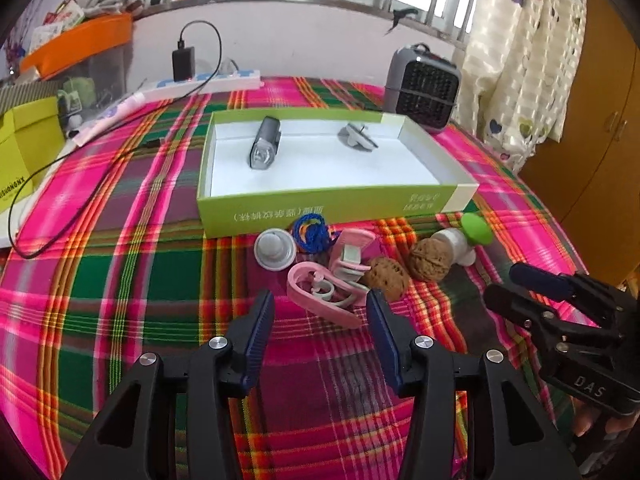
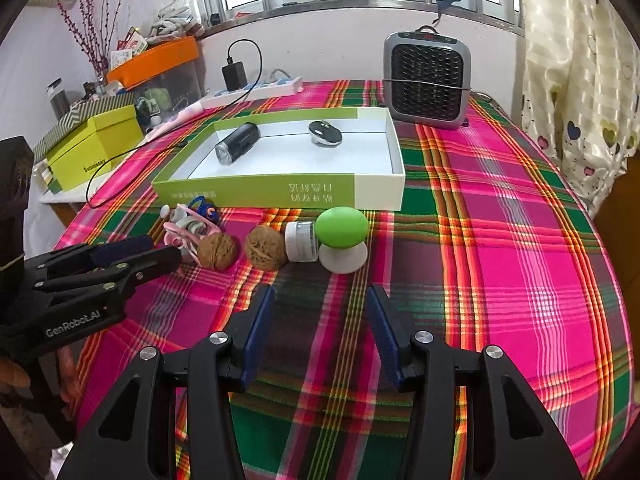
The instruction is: Organize objects
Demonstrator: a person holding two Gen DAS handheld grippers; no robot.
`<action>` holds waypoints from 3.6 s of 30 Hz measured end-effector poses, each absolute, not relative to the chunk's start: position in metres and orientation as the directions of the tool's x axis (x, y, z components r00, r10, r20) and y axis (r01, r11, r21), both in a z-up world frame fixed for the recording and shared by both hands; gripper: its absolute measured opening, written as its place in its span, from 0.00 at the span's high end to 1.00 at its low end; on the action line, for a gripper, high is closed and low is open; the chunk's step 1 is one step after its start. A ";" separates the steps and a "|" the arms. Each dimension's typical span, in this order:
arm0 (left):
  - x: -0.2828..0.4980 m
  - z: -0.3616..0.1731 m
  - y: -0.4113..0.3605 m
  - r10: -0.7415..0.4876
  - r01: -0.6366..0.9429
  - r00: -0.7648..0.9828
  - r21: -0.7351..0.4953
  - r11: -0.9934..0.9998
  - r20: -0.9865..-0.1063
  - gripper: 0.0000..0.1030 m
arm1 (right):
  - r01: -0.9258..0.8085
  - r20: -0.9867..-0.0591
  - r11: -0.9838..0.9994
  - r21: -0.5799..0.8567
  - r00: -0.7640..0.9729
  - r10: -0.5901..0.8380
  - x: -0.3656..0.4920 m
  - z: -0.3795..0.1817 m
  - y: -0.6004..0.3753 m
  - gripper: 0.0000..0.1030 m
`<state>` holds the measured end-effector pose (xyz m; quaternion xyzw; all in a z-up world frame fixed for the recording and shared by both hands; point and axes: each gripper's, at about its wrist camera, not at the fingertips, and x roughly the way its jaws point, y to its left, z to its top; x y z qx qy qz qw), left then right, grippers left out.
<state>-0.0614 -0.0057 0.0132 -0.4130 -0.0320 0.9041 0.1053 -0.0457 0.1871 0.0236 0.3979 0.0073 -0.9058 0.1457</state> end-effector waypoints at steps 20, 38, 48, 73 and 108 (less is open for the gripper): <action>-0.060 0.013 -0.044 0.132 -0.082 -0.647 -0.104 -0.991 -0.751 0.55 | 0.315 -0.728 -0.945 0.094 -0.625 -0.281 -0.051 0.025 0.174 0.53; -0.069 0.015 -0.030 0.196 -0.168 -0.636 -0.114 -0.979 -0.746 0.55 | 0.360 -0.733 -0.931 0.068 -0.614 -0.291 -0.062 0.026 0.161 0.53; -0.076 0.007 -0.037 0.162 -0.138 -0.628 -0.095 -0.986 -0.761 0.55 | 0.424 -0.717 -0.903 0.063 -0.610 -0.337 -0.071 0.030 0.148 0.53; -0.091 0.011 -0.025 0.216 -0.272 -0.620 -0.051 -0.961 -0.754 0.55 | 0.431 -0.735 -0.880 0.199 -0.528 -0.425 -0.089 0.022 0.157 0.53; -0.077 0.010 -0.026 0.240 -0.263 -0.609 -0.094 -0.960 -0.756 0.72 | 0.421 -0.761 -0.895 0.145 -0.531 -0.373 -0.080 0.014 0.156 0.68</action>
